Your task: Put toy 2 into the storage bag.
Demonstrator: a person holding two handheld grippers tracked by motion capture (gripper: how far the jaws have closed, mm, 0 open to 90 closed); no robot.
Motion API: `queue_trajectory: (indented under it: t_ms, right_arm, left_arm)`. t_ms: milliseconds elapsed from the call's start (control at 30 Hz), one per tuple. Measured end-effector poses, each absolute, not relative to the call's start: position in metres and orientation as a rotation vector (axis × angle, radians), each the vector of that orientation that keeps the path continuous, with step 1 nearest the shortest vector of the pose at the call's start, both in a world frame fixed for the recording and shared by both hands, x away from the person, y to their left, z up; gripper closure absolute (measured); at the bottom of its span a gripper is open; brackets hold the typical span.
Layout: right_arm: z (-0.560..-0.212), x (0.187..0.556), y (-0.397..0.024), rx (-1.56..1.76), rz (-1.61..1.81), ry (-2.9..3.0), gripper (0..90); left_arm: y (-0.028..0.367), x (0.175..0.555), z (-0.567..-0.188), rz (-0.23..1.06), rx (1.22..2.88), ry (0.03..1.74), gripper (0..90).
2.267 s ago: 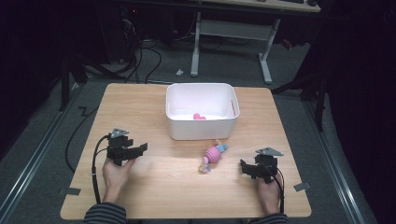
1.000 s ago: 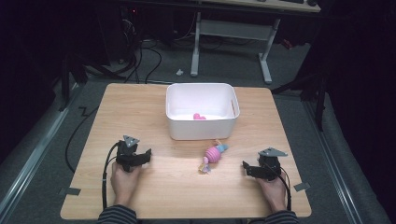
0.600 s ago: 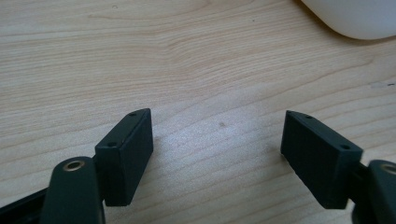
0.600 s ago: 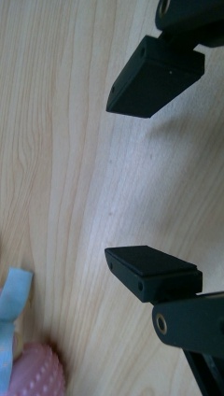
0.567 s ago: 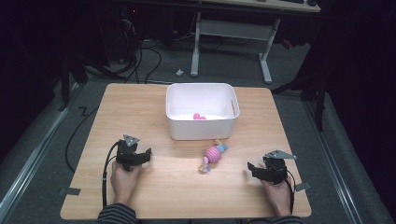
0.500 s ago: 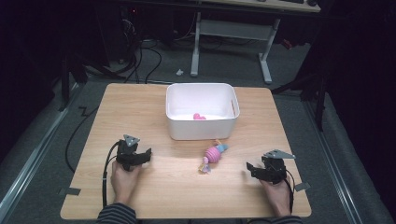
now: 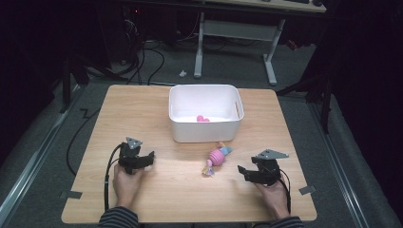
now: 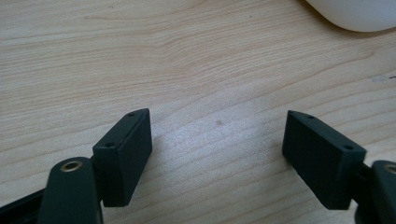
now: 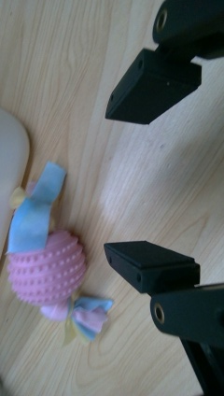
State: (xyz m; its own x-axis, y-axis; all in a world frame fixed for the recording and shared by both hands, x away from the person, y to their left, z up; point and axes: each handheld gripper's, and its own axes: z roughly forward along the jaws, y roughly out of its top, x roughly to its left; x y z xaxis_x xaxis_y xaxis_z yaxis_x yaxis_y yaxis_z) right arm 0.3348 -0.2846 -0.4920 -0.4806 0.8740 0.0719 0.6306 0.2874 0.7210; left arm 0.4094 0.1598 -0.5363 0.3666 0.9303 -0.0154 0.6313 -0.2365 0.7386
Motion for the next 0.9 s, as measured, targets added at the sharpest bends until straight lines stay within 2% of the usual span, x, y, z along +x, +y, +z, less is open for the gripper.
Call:
queue_trajectory:
  t_ms: [167, 533, 900]
  right_arm:
    - [-0.479, 0.339, -0.274, 1.283, 1.03, 2.27, 35.5]
    - [-0.478, 0.34, -0.251, 1.228, 1.075, 2.319, 35.6]
    - [-0.47, 0.359, -0.224, 1.172, 1.058, 2.365, 36.9]
  left_arm:
    - [0.159, 0.41, -0.536, 0.575, 1.969, 1.346, 24.7]
    - [0.16, 0.408, -0.536, 0.57, 1.971, 1.341, 24.6]
    - [0.16, 0.408, -0.536, 0.57, 1.972, 1.341, 24.2]
